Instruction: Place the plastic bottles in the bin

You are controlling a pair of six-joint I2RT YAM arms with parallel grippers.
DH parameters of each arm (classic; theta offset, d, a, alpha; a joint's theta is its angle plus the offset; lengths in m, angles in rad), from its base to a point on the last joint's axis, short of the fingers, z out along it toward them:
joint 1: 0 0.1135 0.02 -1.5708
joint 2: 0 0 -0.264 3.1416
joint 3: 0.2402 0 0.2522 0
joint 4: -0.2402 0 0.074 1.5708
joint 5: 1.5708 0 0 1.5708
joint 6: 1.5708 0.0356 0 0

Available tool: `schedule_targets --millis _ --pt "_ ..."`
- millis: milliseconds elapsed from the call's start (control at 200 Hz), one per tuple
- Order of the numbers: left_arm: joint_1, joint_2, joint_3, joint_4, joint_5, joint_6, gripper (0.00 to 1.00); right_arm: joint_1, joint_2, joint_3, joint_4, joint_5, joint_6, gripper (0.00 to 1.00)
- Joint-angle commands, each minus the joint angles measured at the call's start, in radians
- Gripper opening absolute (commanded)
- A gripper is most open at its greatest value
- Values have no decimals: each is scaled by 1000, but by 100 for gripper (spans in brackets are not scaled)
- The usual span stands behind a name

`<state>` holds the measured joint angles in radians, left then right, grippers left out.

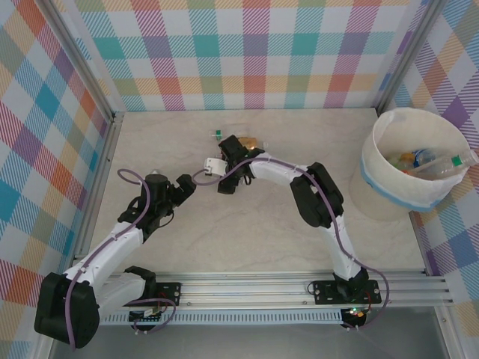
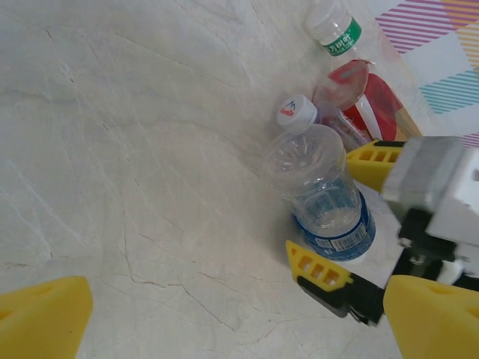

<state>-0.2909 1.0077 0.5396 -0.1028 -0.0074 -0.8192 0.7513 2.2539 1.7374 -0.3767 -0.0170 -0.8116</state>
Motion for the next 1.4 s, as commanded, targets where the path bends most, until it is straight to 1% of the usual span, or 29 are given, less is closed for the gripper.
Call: schedule_targets --millis 0,150,265,385,480,585,755,830,1035,1135,1200,1305,1395 --pt "13 -4 -12 -5 14 -3 100 25 16 -8 98 66 -76 77" --pt "13 3 -13 -2 24 -3 100 40 -7 -45 140 73 -70 62" --pt "13 5 -16 1 24 -3 100 41 -83 -121 216 74 -61 52" --pt "13 9 -23 11 27 -5 100 42 -171 -189 240 58 -44 45" --pt "15 15 -23 19 33 -9 100 42 -265 -272 290 51 -11 43" --pt "14 19 -23 25 40 -11 100 40 -388 -351 304 73 43 42" --pt "15 37 -21 55 67 -13 100 26 -636 -466 292 138 169 42" --pt "15 52 -18 78 91 -29 100 3 -744 -498 255 154 229 43" --pt "15 94 -11 105 135 -47 100 -108 -1022 -555 155 177 355 43" --pt "15 103 -10 106 142 -51 100 -206 -1147 -567 119 179 425 42" --pt "15 104 -10 106 142 -53 100 -289 -1219 -566 96 192 462 41" --pt "15 106 -9 106 143 -54 100 -409 -1284 -537 50 235 500 39" --pt "15 109 -6 106 145 -54 100 -515 -1305 -496 -2 256 514 39"
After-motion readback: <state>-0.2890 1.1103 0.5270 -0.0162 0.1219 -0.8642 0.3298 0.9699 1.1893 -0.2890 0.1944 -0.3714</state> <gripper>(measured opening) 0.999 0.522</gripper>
